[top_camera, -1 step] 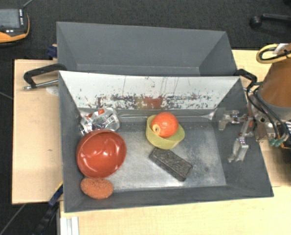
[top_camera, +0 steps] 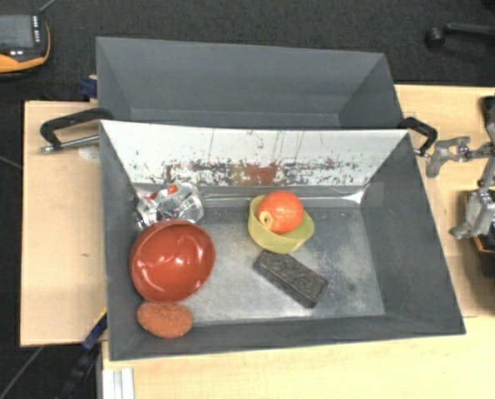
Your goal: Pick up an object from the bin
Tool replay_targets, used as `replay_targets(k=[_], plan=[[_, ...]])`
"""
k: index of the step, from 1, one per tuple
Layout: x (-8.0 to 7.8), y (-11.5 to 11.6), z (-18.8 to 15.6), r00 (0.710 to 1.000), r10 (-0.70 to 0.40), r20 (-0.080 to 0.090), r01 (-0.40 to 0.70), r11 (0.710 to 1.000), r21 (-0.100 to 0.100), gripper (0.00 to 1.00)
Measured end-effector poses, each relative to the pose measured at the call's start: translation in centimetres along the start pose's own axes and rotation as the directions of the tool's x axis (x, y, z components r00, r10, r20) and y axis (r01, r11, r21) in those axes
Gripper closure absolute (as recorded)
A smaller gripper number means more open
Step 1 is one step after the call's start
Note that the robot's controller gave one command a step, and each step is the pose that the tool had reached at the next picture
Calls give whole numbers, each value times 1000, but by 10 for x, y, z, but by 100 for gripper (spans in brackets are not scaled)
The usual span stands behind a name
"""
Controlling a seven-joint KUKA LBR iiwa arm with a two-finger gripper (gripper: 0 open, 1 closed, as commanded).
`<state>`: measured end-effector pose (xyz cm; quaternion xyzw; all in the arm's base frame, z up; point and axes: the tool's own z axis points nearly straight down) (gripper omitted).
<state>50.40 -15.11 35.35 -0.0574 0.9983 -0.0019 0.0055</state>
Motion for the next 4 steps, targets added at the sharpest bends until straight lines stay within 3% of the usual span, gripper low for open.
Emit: replay_targets(k=[1,2,3,4], plan=[[8,13,37,998,69,1,-69,998,-1,0],[-8,41,43,993,-115,4,115,993,-1,0],[-59,37,-15,988,-154,20,154,988,5,0],[-89,5,6,884,-467,25,467,884,17,0]])
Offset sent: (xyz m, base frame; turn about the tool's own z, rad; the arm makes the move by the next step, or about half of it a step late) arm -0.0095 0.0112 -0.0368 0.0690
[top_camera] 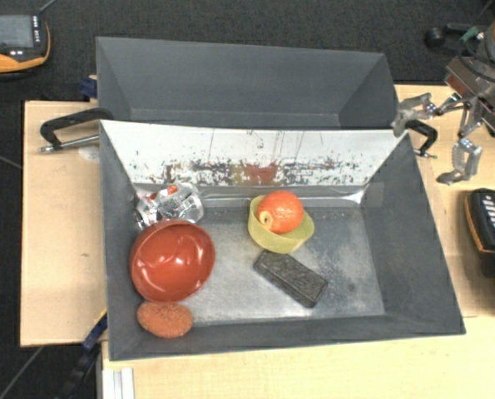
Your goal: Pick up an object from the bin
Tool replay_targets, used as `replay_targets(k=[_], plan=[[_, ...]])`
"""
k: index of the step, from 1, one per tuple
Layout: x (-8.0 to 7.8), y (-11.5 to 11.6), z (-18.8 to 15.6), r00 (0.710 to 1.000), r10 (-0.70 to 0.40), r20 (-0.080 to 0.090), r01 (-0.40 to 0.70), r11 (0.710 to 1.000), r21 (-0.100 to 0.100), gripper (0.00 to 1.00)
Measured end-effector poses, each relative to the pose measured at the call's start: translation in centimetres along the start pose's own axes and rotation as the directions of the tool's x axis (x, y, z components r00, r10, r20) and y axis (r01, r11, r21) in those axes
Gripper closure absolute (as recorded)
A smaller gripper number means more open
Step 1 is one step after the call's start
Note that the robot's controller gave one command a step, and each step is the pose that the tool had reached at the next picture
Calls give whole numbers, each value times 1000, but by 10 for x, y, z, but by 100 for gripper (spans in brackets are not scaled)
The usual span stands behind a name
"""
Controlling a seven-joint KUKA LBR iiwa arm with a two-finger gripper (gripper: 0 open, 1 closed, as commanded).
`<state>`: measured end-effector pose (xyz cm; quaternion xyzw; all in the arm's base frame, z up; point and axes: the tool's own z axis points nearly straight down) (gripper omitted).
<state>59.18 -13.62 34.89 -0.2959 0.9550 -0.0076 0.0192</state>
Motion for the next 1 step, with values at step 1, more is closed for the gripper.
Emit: replay_targets(k=[1], plan=[[-17,15,28,998,-56,3,56,998,0,0]])
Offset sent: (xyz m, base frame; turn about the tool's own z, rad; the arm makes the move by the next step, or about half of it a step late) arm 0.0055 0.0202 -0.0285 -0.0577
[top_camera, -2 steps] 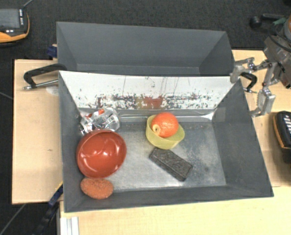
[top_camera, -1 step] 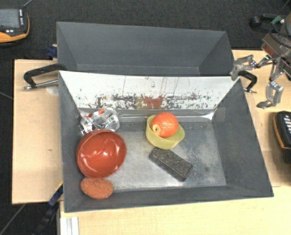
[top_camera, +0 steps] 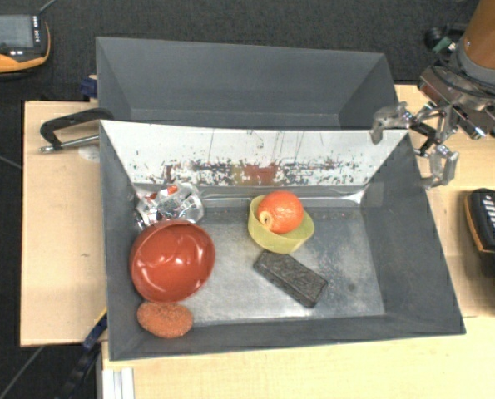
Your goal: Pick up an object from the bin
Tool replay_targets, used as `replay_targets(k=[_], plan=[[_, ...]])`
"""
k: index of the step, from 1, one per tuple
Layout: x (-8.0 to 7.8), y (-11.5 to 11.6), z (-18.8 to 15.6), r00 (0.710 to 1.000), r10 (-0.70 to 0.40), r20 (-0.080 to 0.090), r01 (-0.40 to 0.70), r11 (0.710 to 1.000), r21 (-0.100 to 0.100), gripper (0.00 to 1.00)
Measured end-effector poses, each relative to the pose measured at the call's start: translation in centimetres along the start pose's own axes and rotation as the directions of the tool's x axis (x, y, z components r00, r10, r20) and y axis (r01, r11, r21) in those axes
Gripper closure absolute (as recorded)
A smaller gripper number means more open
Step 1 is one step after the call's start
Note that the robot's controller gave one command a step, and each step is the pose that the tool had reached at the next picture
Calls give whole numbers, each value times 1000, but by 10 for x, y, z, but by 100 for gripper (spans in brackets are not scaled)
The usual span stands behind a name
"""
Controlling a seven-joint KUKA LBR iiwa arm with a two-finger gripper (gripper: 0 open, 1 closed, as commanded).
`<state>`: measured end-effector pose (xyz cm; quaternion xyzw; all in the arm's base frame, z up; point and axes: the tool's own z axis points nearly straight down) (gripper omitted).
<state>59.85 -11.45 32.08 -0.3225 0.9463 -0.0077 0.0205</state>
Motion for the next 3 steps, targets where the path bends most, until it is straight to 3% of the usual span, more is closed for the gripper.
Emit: replay_targets(k=[1,2,3], plan=[[34,-21,-55,997,73,11,-74,997,11,0],[4,1,-51,999,38,16,-38,999,13,0],[29,68,-54,975,-223,15,222,975,18,0]])
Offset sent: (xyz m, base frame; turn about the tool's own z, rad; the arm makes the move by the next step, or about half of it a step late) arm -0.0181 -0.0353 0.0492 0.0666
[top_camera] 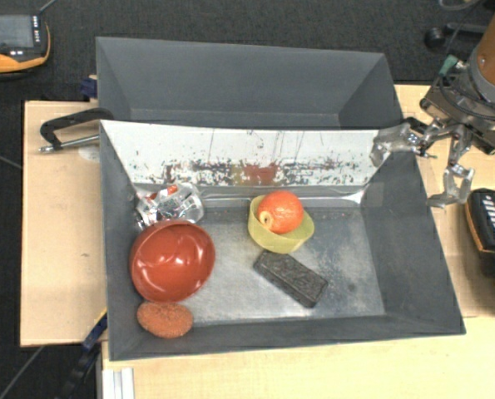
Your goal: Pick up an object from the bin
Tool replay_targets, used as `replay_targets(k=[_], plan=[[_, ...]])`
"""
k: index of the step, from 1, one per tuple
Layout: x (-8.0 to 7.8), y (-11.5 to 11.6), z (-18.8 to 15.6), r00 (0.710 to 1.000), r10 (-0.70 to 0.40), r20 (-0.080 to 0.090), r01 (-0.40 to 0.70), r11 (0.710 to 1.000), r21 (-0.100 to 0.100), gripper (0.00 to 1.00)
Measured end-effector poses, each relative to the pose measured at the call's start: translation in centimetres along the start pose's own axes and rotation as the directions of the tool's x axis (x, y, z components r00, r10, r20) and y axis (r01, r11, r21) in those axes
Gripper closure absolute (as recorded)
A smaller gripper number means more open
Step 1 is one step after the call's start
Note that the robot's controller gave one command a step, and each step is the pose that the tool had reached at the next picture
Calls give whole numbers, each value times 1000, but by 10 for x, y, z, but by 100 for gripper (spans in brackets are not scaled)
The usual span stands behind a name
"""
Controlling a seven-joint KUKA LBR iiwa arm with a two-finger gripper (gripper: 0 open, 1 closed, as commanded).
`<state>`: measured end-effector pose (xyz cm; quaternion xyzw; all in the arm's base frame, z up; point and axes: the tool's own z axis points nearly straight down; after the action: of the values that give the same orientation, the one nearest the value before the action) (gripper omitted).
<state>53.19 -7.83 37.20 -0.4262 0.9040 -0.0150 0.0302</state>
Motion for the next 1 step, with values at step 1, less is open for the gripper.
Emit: replay_targets(k=[1], plan=[[-55,-24,37,999,-38,7,38,999,3,0]])
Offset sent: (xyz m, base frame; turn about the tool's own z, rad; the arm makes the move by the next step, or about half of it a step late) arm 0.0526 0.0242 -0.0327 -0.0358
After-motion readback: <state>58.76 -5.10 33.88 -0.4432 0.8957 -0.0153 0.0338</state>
